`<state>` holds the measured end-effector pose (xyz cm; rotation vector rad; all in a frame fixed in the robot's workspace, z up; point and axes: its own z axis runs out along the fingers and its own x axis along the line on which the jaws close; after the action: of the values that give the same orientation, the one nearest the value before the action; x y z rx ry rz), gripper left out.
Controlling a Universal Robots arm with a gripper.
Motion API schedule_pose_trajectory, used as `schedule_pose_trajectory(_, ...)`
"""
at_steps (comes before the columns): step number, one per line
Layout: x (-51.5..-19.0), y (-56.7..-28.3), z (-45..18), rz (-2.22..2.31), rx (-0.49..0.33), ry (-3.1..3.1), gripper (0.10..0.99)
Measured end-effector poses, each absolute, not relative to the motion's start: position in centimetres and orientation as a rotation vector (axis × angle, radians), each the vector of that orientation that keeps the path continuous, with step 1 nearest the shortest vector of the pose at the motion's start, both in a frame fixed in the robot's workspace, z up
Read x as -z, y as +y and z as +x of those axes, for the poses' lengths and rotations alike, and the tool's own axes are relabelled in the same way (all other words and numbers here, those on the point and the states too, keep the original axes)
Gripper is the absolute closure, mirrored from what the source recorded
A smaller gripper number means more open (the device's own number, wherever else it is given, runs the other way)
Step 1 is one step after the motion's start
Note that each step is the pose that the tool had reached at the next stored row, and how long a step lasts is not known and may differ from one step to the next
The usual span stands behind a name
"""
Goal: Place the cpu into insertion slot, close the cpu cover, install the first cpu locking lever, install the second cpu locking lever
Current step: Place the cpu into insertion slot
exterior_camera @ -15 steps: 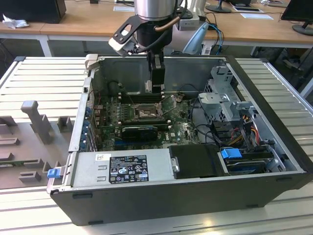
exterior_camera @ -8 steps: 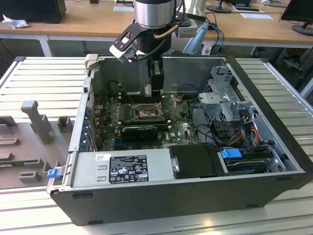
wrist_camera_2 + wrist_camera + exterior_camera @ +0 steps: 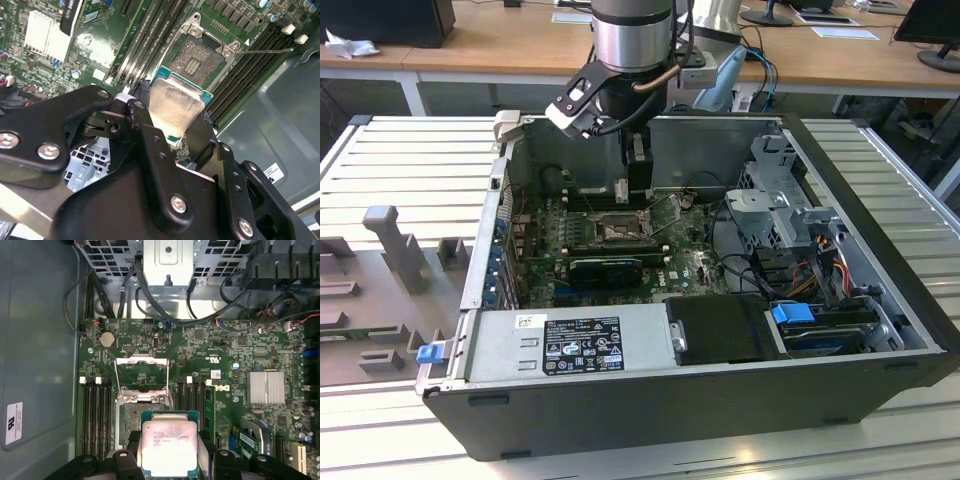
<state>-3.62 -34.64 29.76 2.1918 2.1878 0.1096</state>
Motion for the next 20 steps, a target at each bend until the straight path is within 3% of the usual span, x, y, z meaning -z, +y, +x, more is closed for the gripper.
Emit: schedule_pose_trajectory(20, -27.3, -34.3, -5.4, 2.192, -0.109, 2.188, 0.557)
